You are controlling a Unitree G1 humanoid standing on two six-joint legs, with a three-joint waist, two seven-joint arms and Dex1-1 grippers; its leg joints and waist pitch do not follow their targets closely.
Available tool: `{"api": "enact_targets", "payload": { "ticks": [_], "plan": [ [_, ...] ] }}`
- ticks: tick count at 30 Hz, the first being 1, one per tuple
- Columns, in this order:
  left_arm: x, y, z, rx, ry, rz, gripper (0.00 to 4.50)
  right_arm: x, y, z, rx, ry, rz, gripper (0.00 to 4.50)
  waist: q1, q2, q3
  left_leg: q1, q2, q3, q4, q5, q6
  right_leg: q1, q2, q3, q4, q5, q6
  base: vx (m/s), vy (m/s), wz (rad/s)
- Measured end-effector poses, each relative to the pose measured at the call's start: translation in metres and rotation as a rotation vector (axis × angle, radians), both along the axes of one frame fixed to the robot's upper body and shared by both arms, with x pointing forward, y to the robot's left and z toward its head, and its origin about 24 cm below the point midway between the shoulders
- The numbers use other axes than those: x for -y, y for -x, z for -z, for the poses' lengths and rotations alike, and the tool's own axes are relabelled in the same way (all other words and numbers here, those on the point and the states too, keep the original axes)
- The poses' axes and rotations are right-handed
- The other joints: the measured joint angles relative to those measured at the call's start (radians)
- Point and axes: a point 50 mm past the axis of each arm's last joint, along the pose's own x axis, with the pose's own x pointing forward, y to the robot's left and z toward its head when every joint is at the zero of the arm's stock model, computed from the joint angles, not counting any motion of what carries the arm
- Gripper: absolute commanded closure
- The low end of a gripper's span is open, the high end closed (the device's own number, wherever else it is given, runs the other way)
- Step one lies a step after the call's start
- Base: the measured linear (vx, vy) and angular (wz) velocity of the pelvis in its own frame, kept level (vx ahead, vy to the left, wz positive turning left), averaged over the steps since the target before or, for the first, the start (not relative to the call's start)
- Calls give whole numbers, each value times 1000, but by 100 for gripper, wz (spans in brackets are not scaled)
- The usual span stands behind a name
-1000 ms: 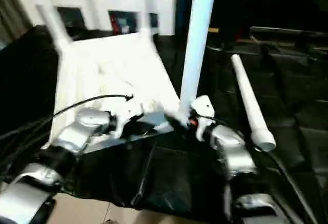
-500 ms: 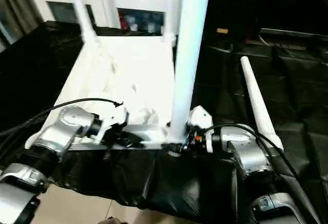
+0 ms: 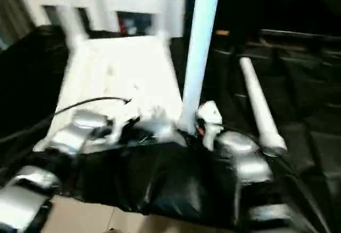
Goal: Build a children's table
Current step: Rotate leg to tighten
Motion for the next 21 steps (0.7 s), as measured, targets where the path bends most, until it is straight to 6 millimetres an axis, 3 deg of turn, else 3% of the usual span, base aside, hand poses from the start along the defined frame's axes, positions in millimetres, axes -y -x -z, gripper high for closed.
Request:
{"api": "enact_targets", "payload": {
  "ticks": [4, 5, 11, 21],
  "plan": [
    [19, 0, 0, 48, -3, -67, 450, -4, -6, -1, 12, -15, 192, 173, -4, 2, -1, 0, -1, 0, -2, 0, 0, 0, 0, 0, -1, 0, 1, 0, 0, 0],
    [21, 0, 0, 59, -3, -78, 450, -5, -7, -1, 20, -15, 218, 138, -4, 3, -2, -1, -1, 0, -4, 0, 0, 0, 0, 0, -1, -1, 1, 0, 0, 0],
    [24, 3, 0, 89, 2, -73, 450, -6, -4, 0, 54, -26, 219, 69, -1, 10, -2, -2, -1, -1, -4, 0, 0, -1, 0, -1, -2, -1, 1, 0, 0, 0],
    [1, 13, 0, 86, 0, 130, 450, 14, 12, -6, 30, 31, -217, 60, 9, 14, 0, -4, -1, -1, -4, 3, 5, -2, 0, -1, -2, -1, 1, 0, 0, 0]
  ]
}}
